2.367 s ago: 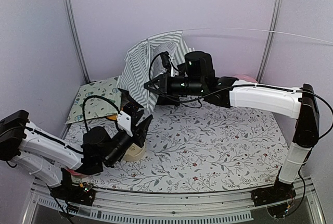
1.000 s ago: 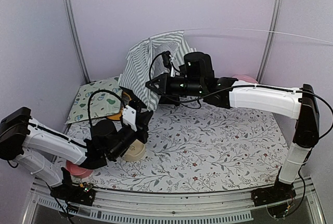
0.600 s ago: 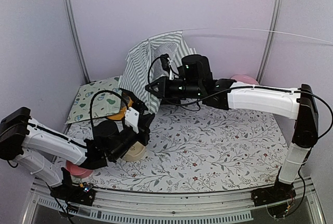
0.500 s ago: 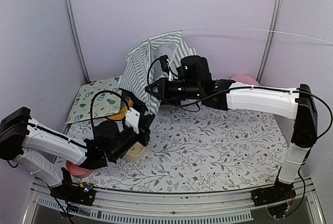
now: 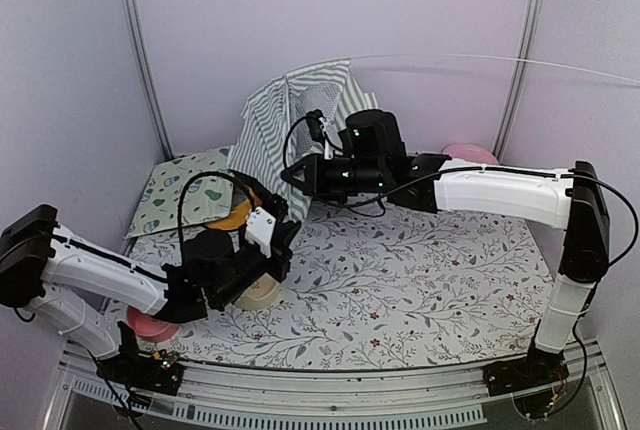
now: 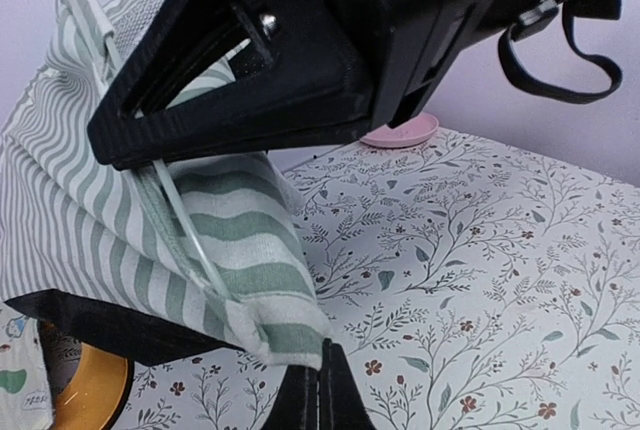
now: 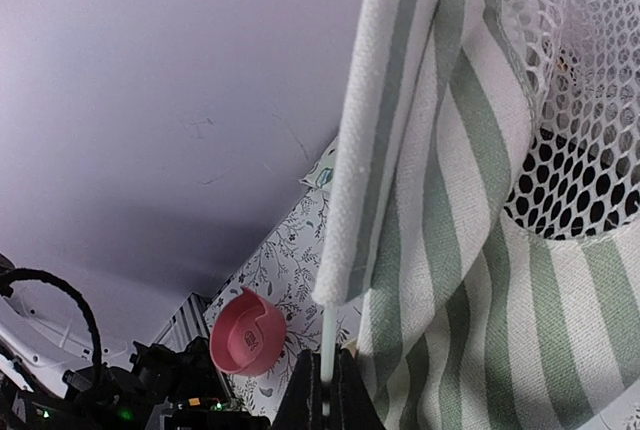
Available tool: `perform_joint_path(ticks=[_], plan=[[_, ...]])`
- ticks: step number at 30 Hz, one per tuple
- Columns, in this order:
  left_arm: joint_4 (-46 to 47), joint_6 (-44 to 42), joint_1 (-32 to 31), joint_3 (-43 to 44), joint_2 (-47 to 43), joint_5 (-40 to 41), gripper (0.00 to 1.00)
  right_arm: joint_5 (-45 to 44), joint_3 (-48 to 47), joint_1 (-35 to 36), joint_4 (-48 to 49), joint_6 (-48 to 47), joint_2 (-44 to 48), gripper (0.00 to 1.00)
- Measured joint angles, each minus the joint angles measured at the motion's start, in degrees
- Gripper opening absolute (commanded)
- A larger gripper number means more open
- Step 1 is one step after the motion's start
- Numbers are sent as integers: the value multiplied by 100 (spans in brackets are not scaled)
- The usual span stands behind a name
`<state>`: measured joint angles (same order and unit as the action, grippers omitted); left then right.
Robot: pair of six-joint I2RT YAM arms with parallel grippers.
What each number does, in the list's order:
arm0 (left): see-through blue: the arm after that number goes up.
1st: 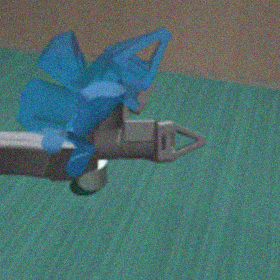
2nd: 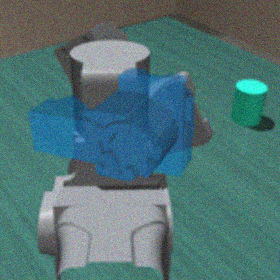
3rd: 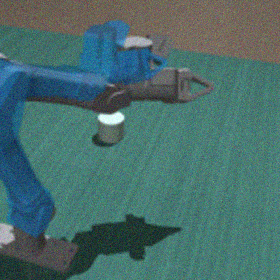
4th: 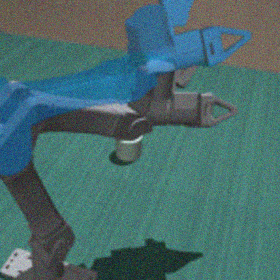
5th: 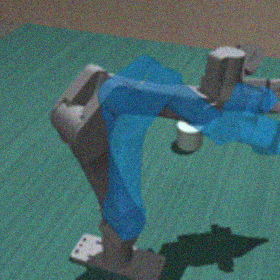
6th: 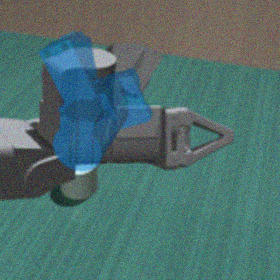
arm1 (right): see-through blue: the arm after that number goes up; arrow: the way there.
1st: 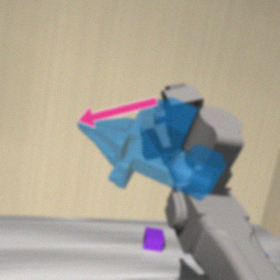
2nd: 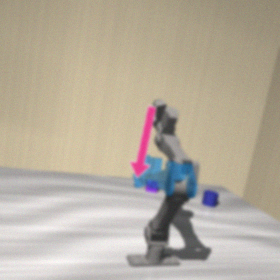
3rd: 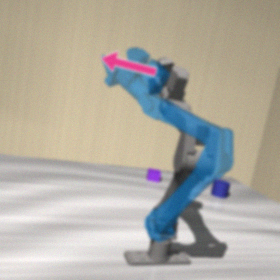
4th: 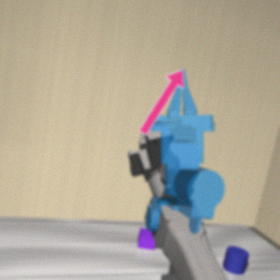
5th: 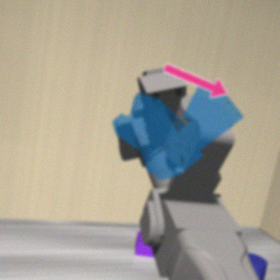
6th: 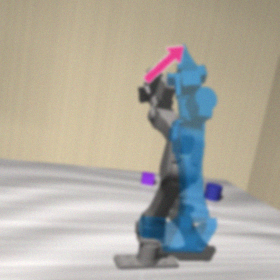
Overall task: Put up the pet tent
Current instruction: Rotate the tent at the center of the board.
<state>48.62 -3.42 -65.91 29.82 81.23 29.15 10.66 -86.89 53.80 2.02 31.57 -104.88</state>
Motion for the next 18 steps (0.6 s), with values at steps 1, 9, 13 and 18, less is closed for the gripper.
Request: perform_joint_path(ticks=[1, 9, 13, 18], plan=[[-31, 2, 0, 2, 0, 2, 0, 0, 0, -9, -26, -17, 0, 0], [-341, 118, 0, 2, -4, 92, 0, -2, -15, -79, -201, -175, 0, 0], [-466, 151, 0, 20, -33, 87, 0, 4, -81, -85, -280, -212, -17, 0], [-686, 144, 0, 118, -72, 68, 0, 144, -297, -98, -417, -221, -153, 0]])
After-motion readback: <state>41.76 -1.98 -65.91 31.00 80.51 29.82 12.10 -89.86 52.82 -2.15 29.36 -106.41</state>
